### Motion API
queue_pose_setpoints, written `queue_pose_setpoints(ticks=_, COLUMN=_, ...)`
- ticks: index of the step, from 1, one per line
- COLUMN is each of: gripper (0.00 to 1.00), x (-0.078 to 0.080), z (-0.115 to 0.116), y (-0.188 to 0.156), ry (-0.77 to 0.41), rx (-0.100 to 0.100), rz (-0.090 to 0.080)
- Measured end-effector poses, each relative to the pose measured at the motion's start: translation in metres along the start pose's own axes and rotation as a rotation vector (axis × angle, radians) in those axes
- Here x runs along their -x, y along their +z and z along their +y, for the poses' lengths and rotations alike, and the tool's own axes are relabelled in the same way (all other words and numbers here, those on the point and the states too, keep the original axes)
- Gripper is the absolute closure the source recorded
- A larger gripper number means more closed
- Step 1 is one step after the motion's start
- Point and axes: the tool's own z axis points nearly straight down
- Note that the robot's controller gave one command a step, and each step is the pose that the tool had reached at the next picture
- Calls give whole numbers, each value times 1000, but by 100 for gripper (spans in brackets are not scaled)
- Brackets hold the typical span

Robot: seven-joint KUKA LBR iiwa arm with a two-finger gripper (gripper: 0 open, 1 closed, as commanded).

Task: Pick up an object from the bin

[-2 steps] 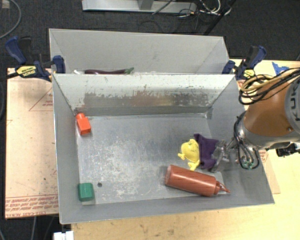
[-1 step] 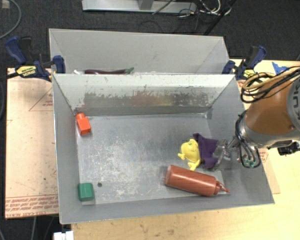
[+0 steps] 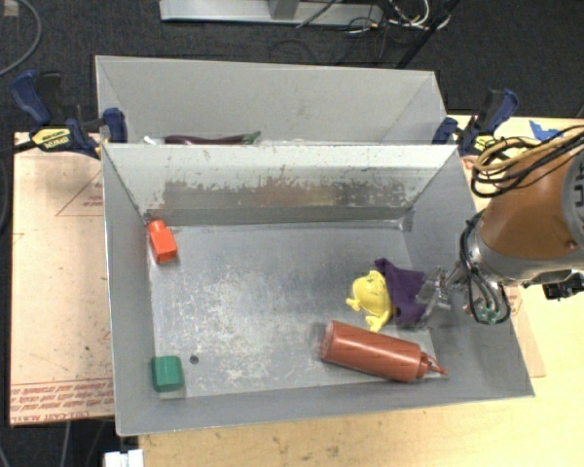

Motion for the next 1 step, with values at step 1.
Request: queue_pose_setpoints(ticks=1, gripper=100, x=0, z=0, y=-3, ry=0, rx=0, rz=-1)
